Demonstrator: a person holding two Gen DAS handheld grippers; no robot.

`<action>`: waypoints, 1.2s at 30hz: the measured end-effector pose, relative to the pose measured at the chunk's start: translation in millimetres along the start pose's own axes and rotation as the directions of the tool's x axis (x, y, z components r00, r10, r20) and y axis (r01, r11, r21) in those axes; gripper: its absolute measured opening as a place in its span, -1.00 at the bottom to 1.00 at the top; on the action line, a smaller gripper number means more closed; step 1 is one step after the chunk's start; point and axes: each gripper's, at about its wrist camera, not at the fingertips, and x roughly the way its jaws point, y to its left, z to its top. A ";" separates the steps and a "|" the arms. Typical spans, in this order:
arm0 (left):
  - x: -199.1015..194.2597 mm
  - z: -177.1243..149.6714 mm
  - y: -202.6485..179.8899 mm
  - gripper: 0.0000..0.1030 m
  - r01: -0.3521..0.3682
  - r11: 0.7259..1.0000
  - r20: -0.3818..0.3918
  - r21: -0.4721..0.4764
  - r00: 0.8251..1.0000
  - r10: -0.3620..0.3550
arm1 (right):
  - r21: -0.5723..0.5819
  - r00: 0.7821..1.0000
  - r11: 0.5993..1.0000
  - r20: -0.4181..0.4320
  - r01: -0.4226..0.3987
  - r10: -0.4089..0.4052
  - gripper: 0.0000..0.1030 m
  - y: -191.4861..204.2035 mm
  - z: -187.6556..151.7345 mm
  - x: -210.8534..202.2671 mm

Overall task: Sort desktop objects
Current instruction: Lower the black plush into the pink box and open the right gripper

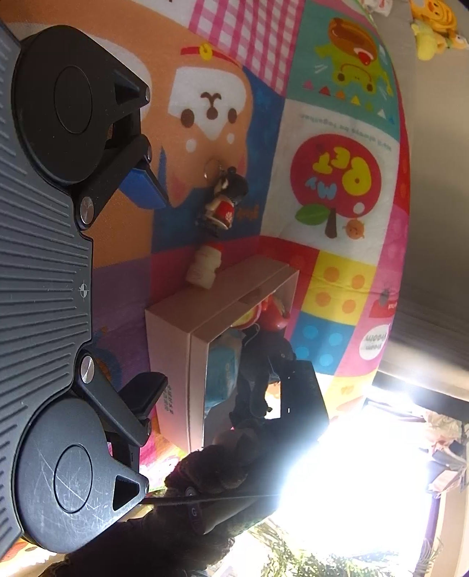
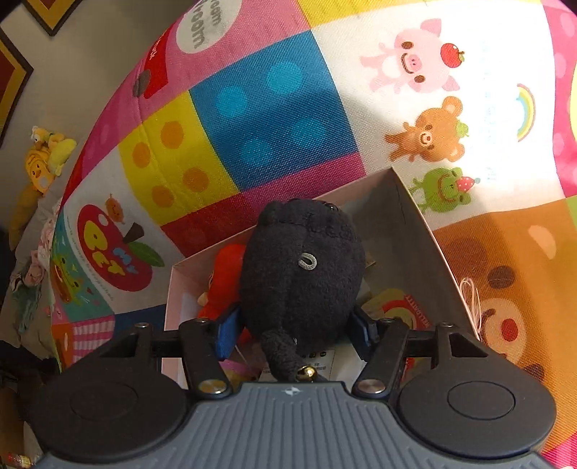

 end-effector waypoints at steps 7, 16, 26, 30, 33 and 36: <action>-3.4 3.6 6.7 0.95 -0.014 1.000 0.011 -0.025 1.000 0.014 | -0.093 0.972 0.995 0.233 0.040 -0.018 0.63 6.6 -1.5 -74.5; -1.4 1.1 0.9 0.95 -0.018 1.000 -0.001 -0.003 1.000 0.018 | -0.180 0.969 0.975 0.234 0.127 -0.083 -0.19 35.6 -0.4 -46.1; 1.4 0.8 10.6 0.96 -0.015 0.999 -0.013 -0.050 1.000 0.015 | -0.156 0.958 0.964 0.227 0.215 -0.177 -0.21 -4.1 -16.1 -50.8; -1.3 1.1 6.5 0.96 -0.015 0.999 -0.003 -0.031 1.000 0.015 | -0.136 0.958 0.967 0.220 0.215 -0.182 -0.21 -4.7 -18.9 -44.6; -2.8 1.4 5.1 0.97 -0.023 0.999 0.002 -0.024 1.000 0.023 | -0.088 0.974 0.982 0.171 0.166 -0.150 -0.21 -3.5 -17.1 -28.1; -2.6 1.4 5.6 0.97 -0.028 0.999 0.000 -0.025 1.000 0.028 | -0.114 0.960 0.966 0.185 0.232 -0.209 -0.12 9.4 -22.8 -11.7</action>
